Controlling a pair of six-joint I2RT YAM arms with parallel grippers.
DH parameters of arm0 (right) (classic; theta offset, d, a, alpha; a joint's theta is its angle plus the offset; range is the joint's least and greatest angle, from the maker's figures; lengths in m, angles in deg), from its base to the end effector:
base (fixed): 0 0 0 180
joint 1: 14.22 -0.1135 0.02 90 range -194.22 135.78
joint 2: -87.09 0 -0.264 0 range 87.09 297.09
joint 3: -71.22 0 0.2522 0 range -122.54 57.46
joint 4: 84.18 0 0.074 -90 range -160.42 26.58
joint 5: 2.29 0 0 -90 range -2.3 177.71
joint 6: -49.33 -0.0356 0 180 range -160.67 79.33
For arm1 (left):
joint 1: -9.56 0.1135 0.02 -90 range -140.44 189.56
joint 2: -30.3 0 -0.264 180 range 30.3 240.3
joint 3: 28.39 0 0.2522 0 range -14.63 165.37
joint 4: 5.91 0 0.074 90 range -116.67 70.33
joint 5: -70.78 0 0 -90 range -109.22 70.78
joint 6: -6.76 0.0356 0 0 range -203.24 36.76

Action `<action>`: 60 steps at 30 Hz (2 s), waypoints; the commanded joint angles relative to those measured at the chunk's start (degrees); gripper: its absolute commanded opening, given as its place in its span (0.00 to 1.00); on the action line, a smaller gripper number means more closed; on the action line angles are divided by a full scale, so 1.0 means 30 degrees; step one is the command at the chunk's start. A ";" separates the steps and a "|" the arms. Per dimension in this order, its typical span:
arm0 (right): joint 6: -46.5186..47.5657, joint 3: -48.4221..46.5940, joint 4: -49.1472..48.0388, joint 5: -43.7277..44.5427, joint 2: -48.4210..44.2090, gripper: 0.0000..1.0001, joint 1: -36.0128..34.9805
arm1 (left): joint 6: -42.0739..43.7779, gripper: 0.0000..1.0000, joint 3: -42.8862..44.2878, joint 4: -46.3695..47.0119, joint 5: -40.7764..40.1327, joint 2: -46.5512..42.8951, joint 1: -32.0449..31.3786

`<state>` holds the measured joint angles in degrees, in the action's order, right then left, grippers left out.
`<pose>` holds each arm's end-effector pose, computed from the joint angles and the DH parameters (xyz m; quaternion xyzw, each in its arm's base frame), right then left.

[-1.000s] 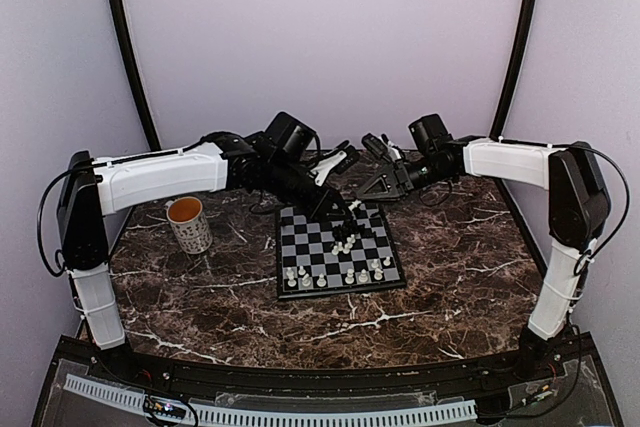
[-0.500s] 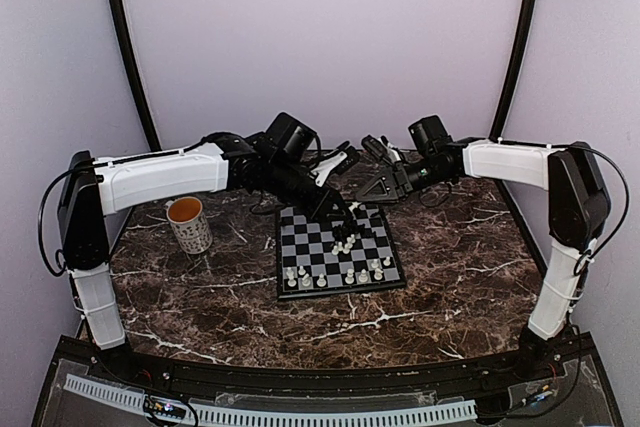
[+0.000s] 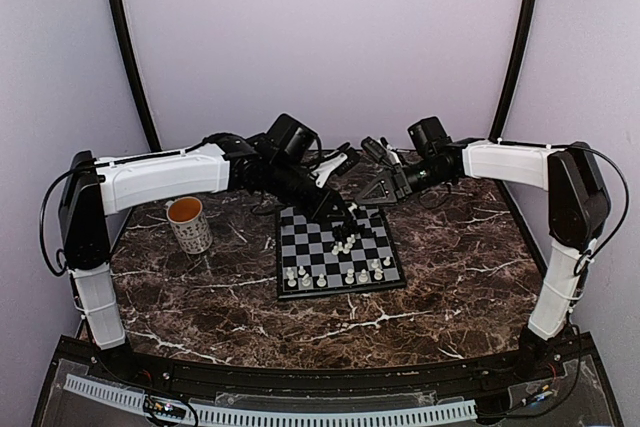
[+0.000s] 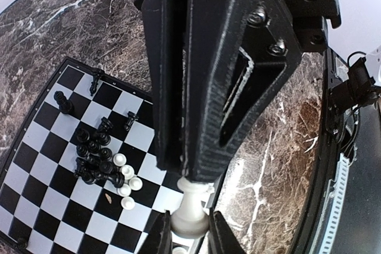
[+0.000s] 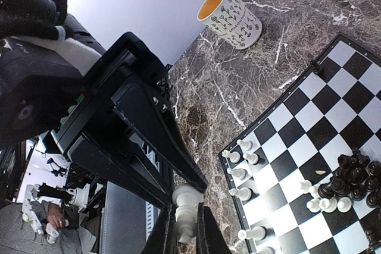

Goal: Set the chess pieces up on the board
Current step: Pass from the left arm to the right, then place the queen at d1.

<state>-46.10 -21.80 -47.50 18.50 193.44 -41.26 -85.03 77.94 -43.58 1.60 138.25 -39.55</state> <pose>0.3370 0.2094 0.2423 -0.3357 0.7234 0.5911 0.1210 0.2762 -0.3383 0.2896 0.4276 0.7830 -0.3284 0.3101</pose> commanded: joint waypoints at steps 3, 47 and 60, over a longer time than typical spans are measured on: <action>0.3442 -0.0996 0.2558 0.2654 -0.0318 0.02 -0.0181 | 0.0731 0.31 -0.0064 -0.0448 -0.1319 -0.0572 -0.0113; 1.1567 -0.2046 0.6288 1.9998 0.1671 0.03 -0.9500 | 0.2059 0.80 -0.7703 0.5070 -0.7084 -0.5687 0.4736; 1.1455 -0.1963 0.6040 1.9707 0.2047 0.05 -0.9500 | 0.2029 0.79 -0.7452 0.4710 -0.6975 -0.5249 0.4736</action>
<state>-11.81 -27.07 -28.60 78.30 198.23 -69.26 -78.95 54.67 -28.76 -20.09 122.22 -25.62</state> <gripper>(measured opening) 0.091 0.792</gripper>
